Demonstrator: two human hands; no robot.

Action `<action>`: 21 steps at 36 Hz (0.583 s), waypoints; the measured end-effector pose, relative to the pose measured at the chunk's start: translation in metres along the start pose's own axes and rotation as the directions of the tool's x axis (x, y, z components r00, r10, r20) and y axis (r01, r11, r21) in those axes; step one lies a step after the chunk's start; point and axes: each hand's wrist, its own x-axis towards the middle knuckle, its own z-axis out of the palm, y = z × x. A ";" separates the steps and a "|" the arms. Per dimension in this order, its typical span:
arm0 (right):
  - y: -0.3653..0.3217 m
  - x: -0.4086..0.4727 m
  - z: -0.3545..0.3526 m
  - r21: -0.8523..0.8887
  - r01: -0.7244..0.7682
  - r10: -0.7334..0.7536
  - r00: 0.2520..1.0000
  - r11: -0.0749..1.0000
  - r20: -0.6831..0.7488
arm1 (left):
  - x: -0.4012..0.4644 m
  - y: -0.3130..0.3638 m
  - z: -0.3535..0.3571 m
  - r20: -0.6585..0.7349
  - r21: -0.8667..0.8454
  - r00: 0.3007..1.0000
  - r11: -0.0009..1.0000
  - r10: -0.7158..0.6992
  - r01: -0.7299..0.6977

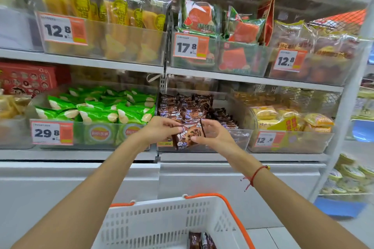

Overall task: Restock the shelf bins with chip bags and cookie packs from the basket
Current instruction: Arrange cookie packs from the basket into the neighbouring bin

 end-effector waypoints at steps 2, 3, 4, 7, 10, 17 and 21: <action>-0.006 0.005 -0.003 -0.055 0.121 -0.122 0.992 0.991 -0.014 | 0.002 0.005 0.002 -0.032 0.029 0.995 0.995 0.099 -0.098; -0.009 0.008 -0.004 -0.097 0.175 -0.176 0.984 0.980 -0.001 | 0.003 0.007 0.003 -0.043 0.044 0.987 0.987 0.157 -0.155; -0.012 0.010 -0.006 -0.143 0.217 -0.217 0.976 0.966 0.020 | 0.004 0.010 0.004 -0.051 0.055 0.977 0.977 0.208 -0.205; -0.016 0.022 -0.013 -0.221 0.224 -0.221 0.975 0.949 0.039 | 0.011 0.011 0.007 -0.055 0.018 0.954 0.956 0.295 -0.294; -0.013 0.034 -0.026 -0.227 0.173 -0.149 0.982 0.958 0.118 | 0.020 0.007 0.009 -0.050 0.002 0.943 0.944 0.329 -0.330; -0.006 0.059 -0.043 -0.142 0.082 -0.052 0.978 0.987 0.203 | 0.039 0.000 0.014 -0.280 0.029 0.909 0.949 0.309 -0.314; -0.004 0.080 -0.062 -0.127 -0.042 0.058 0.990 0.991 0.127 | 0.048 -0.010 0.008 -0.520 0.324 0.797 0.934 0.307 -0.148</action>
